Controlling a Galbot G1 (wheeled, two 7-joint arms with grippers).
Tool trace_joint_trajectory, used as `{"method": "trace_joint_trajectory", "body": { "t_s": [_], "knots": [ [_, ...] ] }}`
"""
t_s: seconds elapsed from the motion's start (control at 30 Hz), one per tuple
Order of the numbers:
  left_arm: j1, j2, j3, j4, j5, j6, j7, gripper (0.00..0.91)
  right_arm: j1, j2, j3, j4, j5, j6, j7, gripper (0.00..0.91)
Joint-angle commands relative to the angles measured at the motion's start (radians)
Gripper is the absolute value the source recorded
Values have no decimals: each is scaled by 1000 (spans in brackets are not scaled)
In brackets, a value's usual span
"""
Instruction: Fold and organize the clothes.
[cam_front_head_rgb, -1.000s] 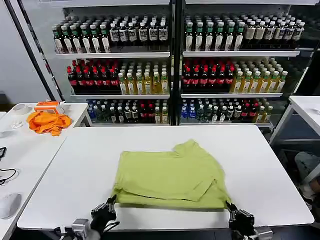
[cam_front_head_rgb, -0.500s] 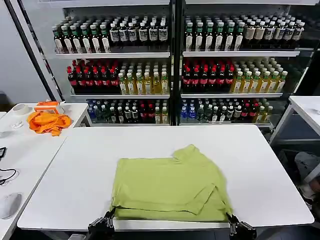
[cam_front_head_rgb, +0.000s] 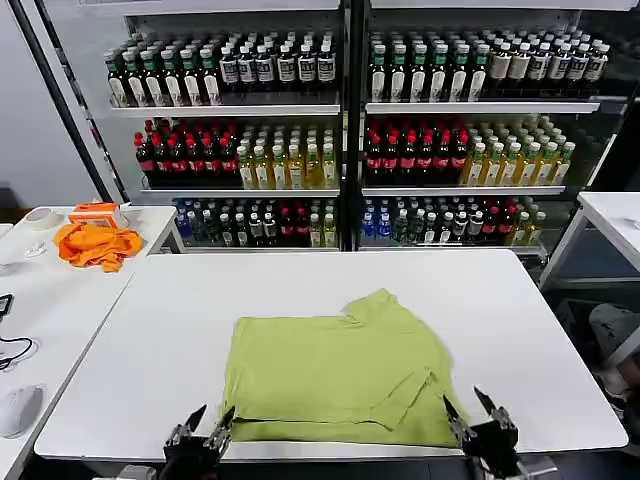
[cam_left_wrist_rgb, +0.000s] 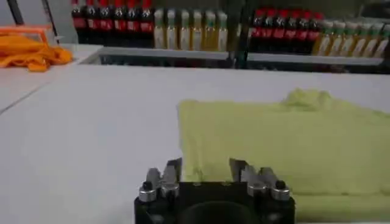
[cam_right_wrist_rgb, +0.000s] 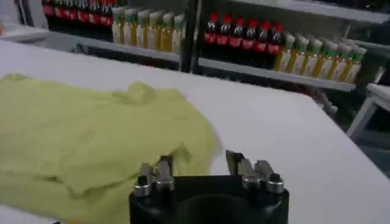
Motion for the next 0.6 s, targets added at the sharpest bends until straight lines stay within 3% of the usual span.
{"method": "trace_joint_trajectory", "body": {
  "t_s": [0.03, 0.3, 0.6],
  "knots": [
    [-320, 74, 56, 180, -88, 7, -22, 907, 483, -5, -198, -247, 185, -67, 49, 907],
    [-579, 74, 193, 384, -85, 9, -50, 907, 775, 55, -345, -473, 235, -94, 55, 907],
    [-780, 57, 303, 571, -122, 28, -74, 907, 933, 128, -444, -675, 235, -106, 41, 907]
  ]
}}
